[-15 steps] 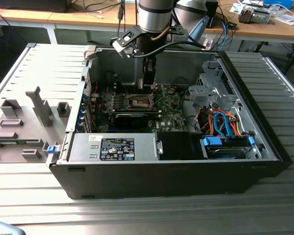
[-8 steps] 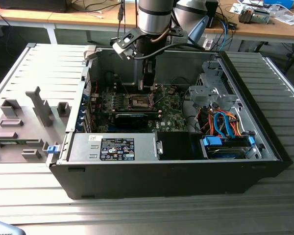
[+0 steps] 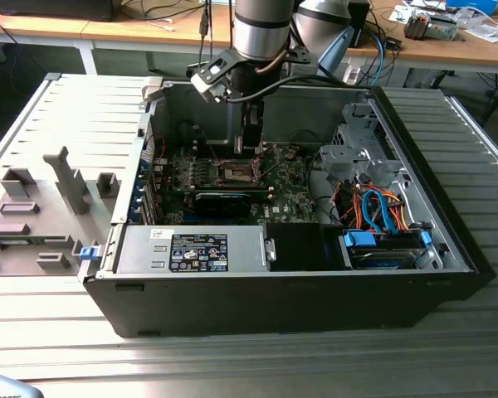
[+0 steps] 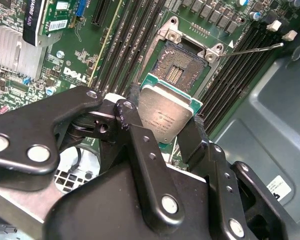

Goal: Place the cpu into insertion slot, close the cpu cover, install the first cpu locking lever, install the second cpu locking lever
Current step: 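Place the cpu into insertion slot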

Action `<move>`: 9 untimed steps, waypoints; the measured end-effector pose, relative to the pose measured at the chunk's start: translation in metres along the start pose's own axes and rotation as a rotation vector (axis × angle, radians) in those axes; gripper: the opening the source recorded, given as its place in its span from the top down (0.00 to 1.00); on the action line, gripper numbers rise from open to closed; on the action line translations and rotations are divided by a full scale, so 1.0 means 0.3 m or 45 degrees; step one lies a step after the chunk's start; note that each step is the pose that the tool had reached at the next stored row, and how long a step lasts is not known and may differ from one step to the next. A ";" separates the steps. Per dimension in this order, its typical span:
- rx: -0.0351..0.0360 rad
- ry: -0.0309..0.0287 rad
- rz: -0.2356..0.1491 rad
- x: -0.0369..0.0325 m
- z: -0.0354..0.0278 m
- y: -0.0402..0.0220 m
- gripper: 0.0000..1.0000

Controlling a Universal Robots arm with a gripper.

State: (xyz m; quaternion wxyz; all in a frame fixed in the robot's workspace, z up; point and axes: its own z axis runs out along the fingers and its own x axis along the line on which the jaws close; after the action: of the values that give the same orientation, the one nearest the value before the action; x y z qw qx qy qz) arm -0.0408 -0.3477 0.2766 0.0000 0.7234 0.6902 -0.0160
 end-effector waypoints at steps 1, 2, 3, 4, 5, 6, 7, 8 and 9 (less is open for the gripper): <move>0.0000 0.0000 0.000 0.000 0.001 0.000 0.45; 0.0000 0.0000 0.000 0.000 0.001 0.000 0.45; 0.0000 0.0000 0.000 0.000 0.002 0.000 0.45; -0.0001 0.0000 0.000 0.000 0.003 0.000 0.45; 0.0000 0.0000 0.000 0.000 0.004 0.000 0.45; -0.0001 -0.0001 0.000 0.000 0.006 0.000 0.45; 0.0000 0.0000 0.000 0.000 0.007 0.000 0.45; 0.0000 -0.0001 0.000 0.000 0.008 0.000 0.45; -0.0001 0.0000 0.000 0.000 0.009 0.000 0.45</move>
State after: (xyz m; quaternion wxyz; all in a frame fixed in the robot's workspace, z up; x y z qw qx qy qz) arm -0.0408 -0.3477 0.2739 0.0000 0.7234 0.6902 -0.0160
